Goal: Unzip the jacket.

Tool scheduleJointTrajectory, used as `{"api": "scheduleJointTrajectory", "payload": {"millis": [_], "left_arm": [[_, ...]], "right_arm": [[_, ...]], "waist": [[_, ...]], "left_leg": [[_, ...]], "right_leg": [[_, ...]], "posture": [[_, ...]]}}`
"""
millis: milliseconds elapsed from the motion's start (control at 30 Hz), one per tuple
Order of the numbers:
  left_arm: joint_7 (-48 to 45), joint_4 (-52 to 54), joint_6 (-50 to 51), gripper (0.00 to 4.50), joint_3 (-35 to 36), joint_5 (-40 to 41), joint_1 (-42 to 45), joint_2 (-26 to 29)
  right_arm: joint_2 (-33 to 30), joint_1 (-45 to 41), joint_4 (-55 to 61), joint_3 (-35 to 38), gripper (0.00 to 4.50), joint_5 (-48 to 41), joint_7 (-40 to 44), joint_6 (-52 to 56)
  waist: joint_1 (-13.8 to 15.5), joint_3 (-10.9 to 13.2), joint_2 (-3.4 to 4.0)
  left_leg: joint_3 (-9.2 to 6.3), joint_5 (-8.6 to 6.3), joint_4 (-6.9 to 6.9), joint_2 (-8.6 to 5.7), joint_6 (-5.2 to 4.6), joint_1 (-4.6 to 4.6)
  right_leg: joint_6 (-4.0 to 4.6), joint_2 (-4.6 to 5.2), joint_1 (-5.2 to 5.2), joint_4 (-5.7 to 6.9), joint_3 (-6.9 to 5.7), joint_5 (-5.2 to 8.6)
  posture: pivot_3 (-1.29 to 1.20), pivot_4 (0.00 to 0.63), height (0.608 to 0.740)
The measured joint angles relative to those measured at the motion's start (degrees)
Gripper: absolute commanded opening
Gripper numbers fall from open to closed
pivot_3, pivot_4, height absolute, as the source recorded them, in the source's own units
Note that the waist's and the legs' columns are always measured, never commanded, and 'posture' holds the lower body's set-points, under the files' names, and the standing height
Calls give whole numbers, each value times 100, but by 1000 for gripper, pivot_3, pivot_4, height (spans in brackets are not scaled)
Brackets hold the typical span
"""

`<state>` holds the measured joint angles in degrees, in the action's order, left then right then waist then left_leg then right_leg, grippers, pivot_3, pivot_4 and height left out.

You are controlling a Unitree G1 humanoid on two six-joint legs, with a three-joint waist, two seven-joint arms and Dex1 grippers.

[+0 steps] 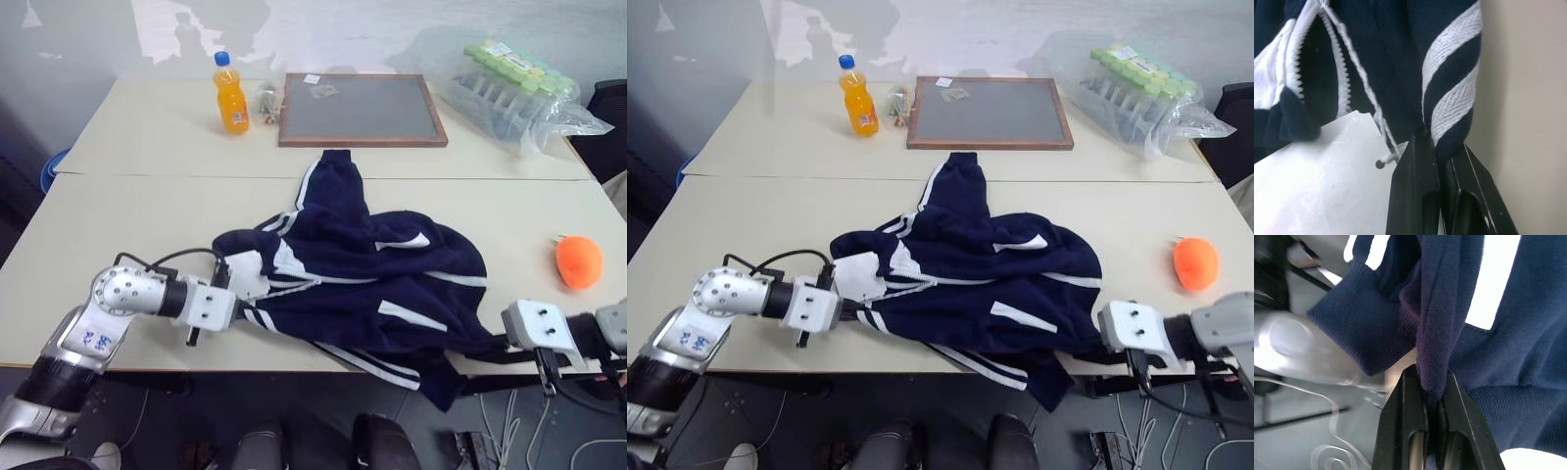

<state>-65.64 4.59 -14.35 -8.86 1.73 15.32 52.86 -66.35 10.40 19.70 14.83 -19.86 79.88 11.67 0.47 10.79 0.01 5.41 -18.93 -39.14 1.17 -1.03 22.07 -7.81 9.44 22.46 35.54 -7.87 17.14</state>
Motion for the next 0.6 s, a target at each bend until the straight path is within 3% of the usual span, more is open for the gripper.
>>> {"api": "scheduleJointTrajectory", "payload": {"millis": [233,400,467,500,600], "left_arm": [[310,870,377,75,219,21,-874,186],[519,990,666,75,209,4,-902,165],[579,1025,884,498,211,18,-878,143],[610,1023,1010,714,226,27,-869,139],[618,1031,1342,1591,386,138,-872,140]], "right_arm": [[59,885,473,486,0,225,-218,-86],[125,572,332,360,0,405,-532,-199],[138,397,307,328,0,396,-633,-97],[137,352,304,328,560,394,-663,-34],[132,377,244,337,1447,366,-612,161]], "waist": [[83,-1,-2],[91,-1,-2],[90,-1,-2],[90,-1,-2],[93,-1,-2]], "left_leg": [[5,-7,-1,-1,-9,-2],[6,-7,-2,-2,-9,-3],[7,-7,-2,-2,-9,-3],[6,-7,-2,-2,-9,-3],[7,-7,-2,-3,-9,-3]], "right_leg": [[0,1,-1,-4,8,0],[0,1,-1,-3,8,0],[0,1,-1,-3,9,0],[0,0,-1,-2,8,0],[0,0,-1,-3,8,0]], "posture": [[0,150,740],[0,150,740],[0,150,740],[0,150,740],[0,150,740]]}}
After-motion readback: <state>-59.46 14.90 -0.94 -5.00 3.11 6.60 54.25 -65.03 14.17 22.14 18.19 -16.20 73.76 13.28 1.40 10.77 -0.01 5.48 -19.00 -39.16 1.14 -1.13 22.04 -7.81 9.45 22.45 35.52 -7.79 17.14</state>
